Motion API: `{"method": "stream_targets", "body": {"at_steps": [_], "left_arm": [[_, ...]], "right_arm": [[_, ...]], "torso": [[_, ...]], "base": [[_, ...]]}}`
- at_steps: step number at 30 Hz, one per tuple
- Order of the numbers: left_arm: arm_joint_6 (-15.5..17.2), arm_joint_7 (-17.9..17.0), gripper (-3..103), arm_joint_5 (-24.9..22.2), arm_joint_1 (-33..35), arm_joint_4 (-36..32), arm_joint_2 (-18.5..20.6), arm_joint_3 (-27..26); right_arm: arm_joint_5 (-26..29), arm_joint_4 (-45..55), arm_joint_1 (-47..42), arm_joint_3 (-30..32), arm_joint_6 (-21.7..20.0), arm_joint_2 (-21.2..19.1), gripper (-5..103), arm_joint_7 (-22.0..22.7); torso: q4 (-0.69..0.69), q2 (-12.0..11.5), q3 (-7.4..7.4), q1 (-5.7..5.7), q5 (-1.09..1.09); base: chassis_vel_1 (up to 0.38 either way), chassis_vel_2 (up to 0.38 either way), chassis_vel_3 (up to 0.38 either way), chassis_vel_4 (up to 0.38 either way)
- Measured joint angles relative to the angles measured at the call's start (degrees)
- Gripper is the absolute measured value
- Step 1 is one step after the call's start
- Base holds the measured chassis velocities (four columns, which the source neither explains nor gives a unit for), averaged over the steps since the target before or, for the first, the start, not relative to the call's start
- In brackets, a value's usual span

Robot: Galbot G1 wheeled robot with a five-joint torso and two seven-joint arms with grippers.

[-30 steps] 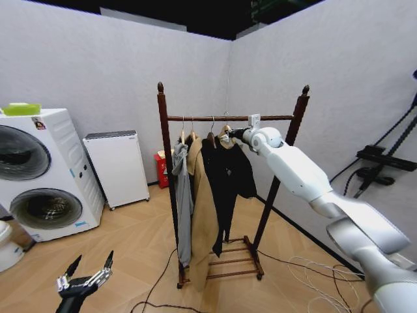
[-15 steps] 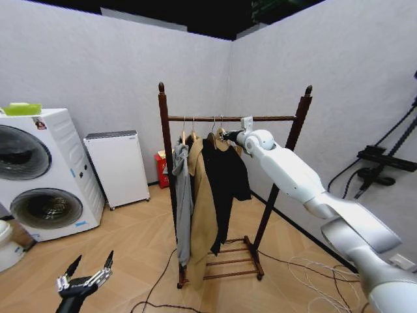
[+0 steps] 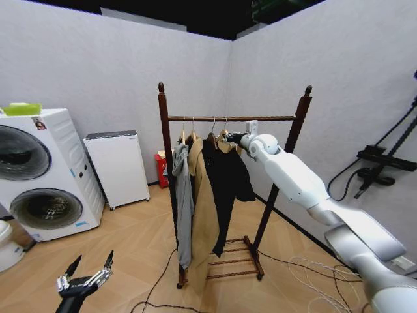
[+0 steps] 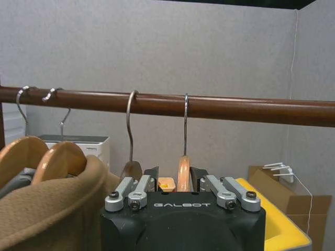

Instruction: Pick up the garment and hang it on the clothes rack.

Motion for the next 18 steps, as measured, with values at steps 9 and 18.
{"method": "stream_targets", "body": {"at_steps": [9,18], "left_arm": [[0.00,0.00,100,0.00,0.00,0.00,0.00,0.00],[0.00,-0.02,100,0.00,0.00,0.00,0.00,0.00]], "right_arm": [[1.85,19.71,-16.13,12.85,-0.90,-8.98,66,7.93],[-0.57,39.06,-41.56,32.65,-1.57,-16.11,94,16.26]], "torso": [[-0.04,0.00,0.00,0.00,0.06],[-0.02,0.00,-0.01,-0.01,0.02]], "base": [[0.000,0.000,0.000,0.000],[0.000,0.000,0.000,0.000]]}}
